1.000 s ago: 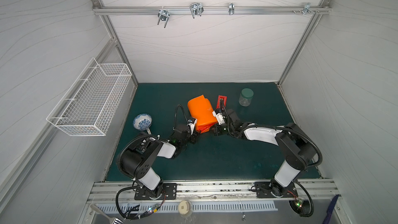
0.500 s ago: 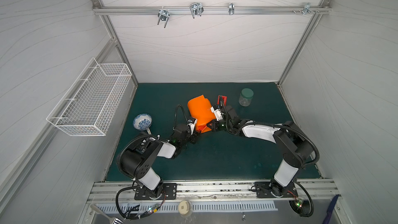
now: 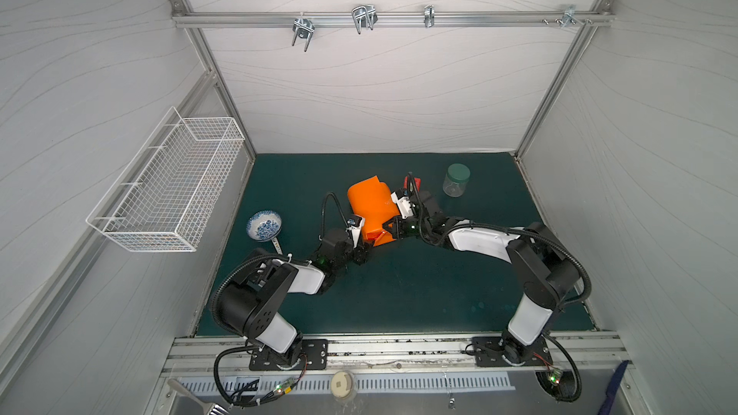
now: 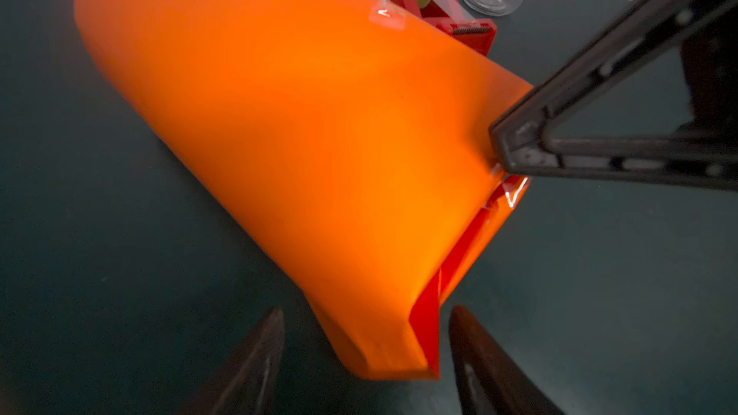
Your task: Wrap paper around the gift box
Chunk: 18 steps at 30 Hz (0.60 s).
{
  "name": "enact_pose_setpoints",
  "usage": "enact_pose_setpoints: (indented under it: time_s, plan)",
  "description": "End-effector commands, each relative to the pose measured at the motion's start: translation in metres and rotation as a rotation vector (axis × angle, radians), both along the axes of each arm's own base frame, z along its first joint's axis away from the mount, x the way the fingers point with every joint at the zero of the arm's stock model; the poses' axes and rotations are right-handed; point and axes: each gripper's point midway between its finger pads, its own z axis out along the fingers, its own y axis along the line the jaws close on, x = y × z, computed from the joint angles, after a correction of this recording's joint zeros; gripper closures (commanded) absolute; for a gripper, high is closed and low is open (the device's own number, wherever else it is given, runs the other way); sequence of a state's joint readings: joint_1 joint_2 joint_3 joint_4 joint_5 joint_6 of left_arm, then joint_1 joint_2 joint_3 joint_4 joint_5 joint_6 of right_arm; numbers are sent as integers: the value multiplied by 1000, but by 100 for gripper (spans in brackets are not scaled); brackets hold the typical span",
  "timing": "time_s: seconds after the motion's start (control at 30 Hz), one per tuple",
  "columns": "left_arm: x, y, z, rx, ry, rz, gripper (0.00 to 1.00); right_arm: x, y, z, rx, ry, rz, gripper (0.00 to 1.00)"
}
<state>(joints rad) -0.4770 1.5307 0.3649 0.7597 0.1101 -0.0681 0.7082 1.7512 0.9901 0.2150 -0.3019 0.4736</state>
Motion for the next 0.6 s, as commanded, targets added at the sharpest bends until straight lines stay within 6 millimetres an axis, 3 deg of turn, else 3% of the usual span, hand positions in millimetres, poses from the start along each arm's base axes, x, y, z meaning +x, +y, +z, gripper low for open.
enact_pose_setpoints:
  time_s: [0.0, 0.17, 0.27, 0.4, 0.57]
  plan:
    - [2, 0, 19, -62, -32, 17, 28, -1, -8, 19, 33, -28, 8, 89]
    - [-5, 3, 34, -95, -40, 28, 24, -14, -35, 15, -6, -30, -12, 83]
    - [-4, 9, 48, -100, -64, 56, 20, -27, -42, 6, -25, -13, -7, 80]
    - [9, 20, 70, -107, -14, 172, 16, -34, -33, -2, -33, -8, 20, 79]
    - [33, 28, 70, -100, 185, 289, 19, -34, -10, -4, -22, -5, 59, 82]
